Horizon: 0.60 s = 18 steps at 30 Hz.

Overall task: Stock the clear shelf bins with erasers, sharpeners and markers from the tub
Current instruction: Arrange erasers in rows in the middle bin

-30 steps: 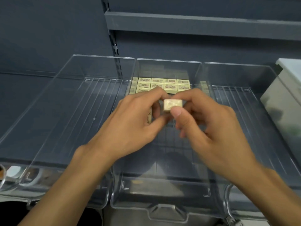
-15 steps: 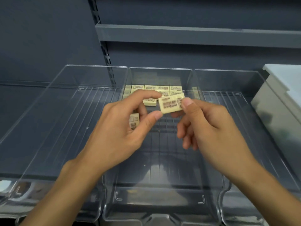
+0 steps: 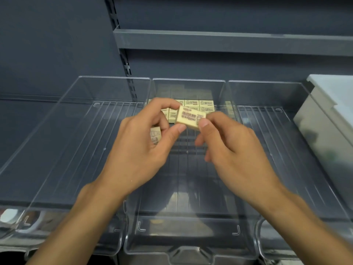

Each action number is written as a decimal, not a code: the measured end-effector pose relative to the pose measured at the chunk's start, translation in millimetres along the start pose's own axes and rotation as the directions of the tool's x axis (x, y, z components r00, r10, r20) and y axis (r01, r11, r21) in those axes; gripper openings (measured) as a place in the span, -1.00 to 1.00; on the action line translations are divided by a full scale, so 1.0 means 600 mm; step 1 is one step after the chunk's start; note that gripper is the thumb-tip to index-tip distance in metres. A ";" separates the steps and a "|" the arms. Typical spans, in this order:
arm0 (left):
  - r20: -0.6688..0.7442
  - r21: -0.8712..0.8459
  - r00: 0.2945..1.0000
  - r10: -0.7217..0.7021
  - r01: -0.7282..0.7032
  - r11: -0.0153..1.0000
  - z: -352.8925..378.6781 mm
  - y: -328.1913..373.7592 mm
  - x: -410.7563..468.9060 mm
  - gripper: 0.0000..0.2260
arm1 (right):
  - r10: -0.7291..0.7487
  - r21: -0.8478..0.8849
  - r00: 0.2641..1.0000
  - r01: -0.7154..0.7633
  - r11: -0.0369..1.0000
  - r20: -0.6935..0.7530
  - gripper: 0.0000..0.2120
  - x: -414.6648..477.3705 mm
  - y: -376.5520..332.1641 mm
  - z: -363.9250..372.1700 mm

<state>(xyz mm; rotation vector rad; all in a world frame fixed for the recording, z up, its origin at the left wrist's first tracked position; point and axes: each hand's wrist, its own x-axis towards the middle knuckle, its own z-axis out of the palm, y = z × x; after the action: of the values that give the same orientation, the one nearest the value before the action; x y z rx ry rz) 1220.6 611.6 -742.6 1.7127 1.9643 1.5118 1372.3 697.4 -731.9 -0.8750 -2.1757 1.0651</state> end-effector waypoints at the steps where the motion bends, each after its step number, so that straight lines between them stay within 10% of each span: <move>1: -0.005 0.001 1.000 -0.008 0.008 1.000 0.001 0.000 0.000 -0.79 | -0.032 -0.037 0.999 0.031 0.999 -0.024 -0.73 0.001 -0.001 -0.001; 18: -0.046 0.043 0.994 -0.095 0.097 0.994 0.004 -0.002 0.008 -0.75 | -0.229 -0.324 0.959 0.166 0.931 -0.167 -0.76 0.020 -0.010 0.050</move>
<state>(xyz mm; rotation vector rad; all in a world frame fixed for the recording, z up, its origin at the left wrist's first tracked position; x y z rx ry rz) 1219.9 617.1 -742.0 1.5900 2.0863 1.4962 1341.6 689.5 -740.7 -0.8320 -2.2312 0.5213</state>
